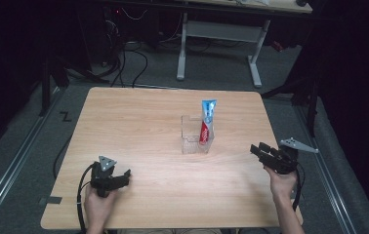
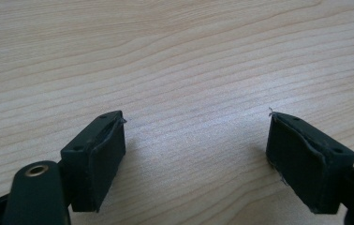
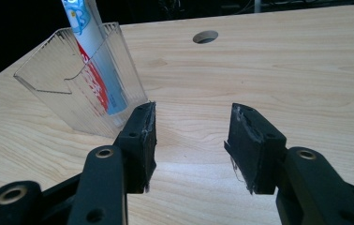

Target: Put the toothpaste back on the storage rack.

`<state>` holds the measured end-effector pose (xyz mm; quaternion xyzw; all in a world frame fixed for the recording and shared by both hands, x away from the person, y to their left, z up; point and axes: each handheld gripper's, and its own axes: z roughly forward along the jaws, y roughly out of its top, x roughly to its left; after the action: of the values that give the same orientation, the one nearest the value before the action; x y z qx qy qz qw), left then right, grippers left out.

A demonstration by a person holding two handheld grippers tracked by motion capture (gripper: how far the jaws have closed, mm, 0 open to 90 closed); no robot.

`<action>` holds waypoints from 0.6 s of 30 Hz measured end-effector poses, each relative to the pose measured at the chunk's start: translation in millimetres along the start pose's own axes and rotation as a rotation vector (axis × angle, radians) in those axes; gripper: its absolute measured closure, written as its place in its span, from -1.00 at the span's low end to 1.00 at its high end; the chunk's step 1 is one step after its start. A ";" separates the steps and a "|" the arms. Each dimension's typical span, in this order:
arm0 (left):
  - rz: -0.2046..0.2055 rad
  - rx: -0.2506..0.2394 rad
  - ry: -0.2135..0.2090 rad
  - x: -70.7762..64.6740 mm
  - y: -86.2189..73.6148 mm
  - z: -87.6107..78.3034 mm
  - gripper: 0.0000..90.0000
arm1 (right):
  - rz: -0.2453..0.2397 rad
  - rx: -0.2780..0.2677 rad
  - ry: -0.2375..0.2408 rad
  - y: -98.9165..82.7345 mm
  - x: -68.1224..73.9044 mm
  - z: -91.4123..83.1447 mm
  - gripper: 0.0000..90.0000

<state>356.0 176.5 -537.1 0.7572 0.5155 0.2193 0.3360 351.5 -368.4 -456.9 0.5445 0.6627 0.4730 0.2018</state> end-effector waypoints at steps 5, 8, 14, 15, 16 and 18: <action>0.001 0.001 0.000 0.1 0.0 -0.1 -0.55 | 0.003 0.014 0.003 -3.1 1.8 3.9 0.16; 0.001 0.001 0.000 0.1 0.0 -0.1 -0.55 | -0.006 0.018 0.003 -4.7 3.3 6.2 0.16; 0.001 0.001 0.000 0.1 0.0 -0.1 -0.55 | -0.013 0.039 -0.013 -11.5 5.4 14.0 0.16; 0.001 0.001 0.000 0.1 0.0 -0.1 -0.55 | -0.022 0.044 -0.017 -13.0 6.0 15.8 0.16; 0.001 0.001 0.000 0.1 0.0 -0.1 -0.55 | -0.028 0.048 -0.020 -14.3 6.6 17.3 0.16; 0.001 0.001 0.000 0.1 0.0 -0.1 -0.55 | -0.038 0.068 -0.029 -17.3 8.4 21.4 0.15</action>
<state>355.9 176.6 -537.0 0.7578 0.5151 0.2191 0.3354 356.3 -351.4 -479.5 0.5454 0.6856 0.4381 0.2016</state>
